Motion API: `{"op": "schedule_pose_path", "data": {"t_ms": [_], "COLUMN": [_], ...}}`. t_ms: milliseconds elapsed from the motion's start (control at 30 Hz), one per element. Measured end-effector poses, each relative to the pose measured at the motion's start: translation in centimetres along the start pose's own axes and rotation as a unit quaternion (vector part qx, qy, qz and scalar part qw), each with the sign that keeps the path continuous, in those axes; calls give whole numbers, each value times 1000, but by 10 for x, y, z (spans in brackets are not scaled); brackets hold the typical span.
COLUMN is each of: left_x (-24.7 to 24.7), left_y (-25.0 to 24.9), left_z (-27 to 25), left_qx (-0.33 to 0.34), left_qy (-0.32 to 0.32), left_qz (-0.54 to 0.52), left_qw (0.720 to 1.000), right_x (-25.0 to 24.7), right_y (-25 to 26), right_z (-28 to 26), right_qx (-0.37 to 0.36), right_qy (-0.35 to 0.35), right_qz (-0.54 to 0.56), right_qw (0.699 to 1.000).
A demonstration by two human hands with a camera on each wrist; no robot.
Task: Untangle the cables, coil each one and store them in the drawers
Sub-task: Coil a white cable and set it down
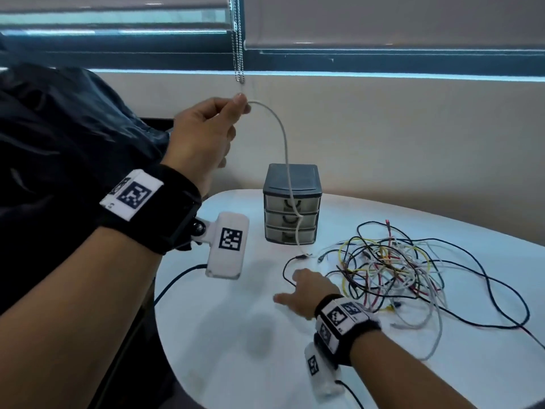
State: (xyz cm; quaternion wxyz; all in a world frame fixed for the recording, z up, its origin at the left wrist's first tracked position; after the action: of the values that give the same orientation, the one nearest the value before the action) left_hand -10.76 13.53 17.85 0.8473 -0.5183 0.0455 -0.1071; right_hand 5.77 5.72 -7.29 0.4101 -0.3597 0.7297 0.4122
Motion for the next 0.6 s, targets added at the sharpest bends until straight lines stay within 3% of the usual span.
{"op": "schedule_pose_path", "data": {"t_ms": [67,167,333,433,533,600], "left_x": [-5,-16,-27,-30,-33,-33], "left_y": [-2,13,75,105,129,139], "left_z": [0,5,3,-7,-16,-21], "left_qx": [0,-14,-126,-157,-155,-164], "left_qy": [8,-22,-94,-143,-201,-222], "left_qz": [4,30,29,73,90,76], "left_qw": [1000,999,987,974,963,958], "right_x": [15,3,-62,-108,-153,-170], "right_y": [-6,-12,-48,-85,-133,-159], "right_z": [11,4,-31,-41,-43,-41], "right_qx": [6,-23,-50,-17,12,28], "right_qy": [41,98,79,-46,-239,-296], "right_qz": [25,148,237,376,531,561], "right_qw": [999,984,967,925,813,773]}}
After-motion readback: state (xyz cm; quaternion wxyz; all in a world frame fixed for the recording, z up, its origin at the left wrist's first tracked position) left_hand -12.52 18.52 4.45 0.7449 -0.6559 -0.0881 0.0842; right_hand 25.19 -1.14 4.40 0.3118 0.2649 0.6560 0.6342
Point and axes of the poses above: each hand's wrist, its own z-axis towards the middle knuckle, its own x-axis out of the palm, y = z × x, the point moved 5 cm from there along z, towards the middle knuckle, and after that the axes turned 3 degrees about x, right-handed, at the moved point
